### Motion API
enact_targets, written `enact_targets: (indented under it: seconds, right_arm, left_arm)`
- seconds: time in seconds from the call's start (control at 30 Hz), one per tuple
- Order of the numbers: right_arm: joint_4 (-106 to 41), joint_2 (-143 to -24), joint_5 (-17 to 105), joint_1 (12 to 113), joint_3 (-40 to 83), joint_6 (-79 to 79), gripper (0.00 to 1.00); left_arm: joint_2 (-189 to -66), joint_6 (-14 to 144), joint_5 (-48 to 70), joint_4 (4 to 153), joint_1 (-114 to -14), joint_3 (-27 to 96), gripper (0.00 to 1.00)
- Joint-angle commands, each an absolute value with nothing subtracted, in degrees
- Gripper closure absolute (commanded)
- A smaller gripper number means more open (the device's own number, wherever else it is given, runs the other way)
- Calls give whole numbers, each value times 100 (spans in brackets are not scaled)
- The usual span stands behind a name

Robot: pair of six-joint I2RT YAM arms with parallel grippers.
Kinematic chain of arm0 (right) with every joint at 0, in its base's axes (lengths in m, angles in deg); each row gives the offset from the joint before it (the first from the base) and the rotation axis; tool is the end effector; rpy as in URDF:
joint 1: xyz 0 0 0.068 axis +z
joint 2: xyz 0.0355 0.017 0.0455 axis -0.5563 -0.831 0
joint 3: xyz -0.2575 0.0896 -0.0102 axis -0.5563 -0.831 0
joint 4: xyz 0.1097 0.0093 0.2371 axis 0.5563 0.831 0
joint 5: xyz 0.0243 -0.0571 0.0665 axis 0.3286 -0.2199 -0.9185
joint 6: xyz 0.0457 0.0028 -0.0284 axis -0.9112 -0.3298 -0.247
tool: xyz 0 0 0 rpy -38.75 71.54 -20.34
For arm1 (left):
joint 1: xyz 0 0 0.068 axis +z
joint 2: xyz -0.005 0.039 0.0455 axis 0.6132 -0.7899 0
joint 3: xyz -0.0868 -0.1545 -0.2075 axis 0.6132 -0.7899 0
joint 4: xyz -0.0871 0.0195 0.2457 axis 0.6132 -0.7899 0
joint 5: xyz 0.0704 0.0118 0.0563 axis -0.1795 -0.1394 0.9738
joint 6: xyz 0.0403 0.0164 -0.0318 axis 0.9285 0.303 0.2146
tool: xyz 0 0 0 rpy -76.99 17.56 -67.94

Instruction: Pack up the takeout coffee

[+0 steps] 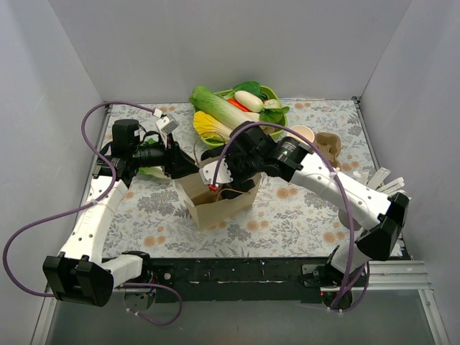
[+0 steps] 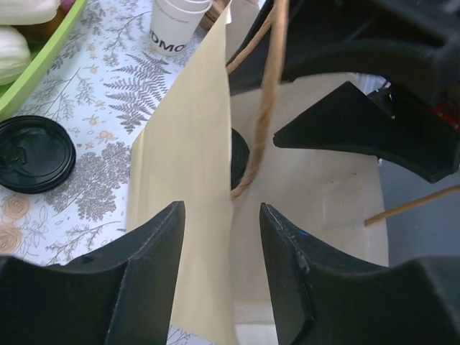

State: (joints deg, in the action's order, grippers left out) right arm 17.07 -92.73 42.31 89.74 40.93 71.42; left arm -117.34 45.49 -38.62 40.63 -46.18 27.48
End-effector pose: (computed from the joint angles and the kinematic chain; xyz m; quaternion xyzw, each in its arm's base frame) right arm 0.1850 0.2834 0.3787 -0.8164 0.4316 0.0441 0.3813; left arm 0.2245 -0.0634 0.3566 0.0625 0.8079 -0.5396 0.2286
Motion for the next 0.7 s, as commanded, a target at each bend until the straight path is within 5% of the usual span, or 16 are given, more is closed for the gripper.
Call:
enact_targets:
  seconds: [0.0,0.27,0.47,0.67]
  right_arm:
    - [603,-8694,4589,8961,3784,6927,5]
    - [-1312,-7588,5784,8961,2566,6882,5]
    - [-3062,-6901,7181,8908,1789,6673,4]
    - [-3248,-6725,7938,8610,1578,6294,8]
  left_arm:
    - [-11640,4547,-4444,4045,-4635,2695,57]
    - [-11552,4705,-4804,3983,-4652,2590,94]
    - [-11280,4863,-4911,4010,-4880,2432,100]
    - [-10893,4899,-4359,4185,-5784,2213,100]
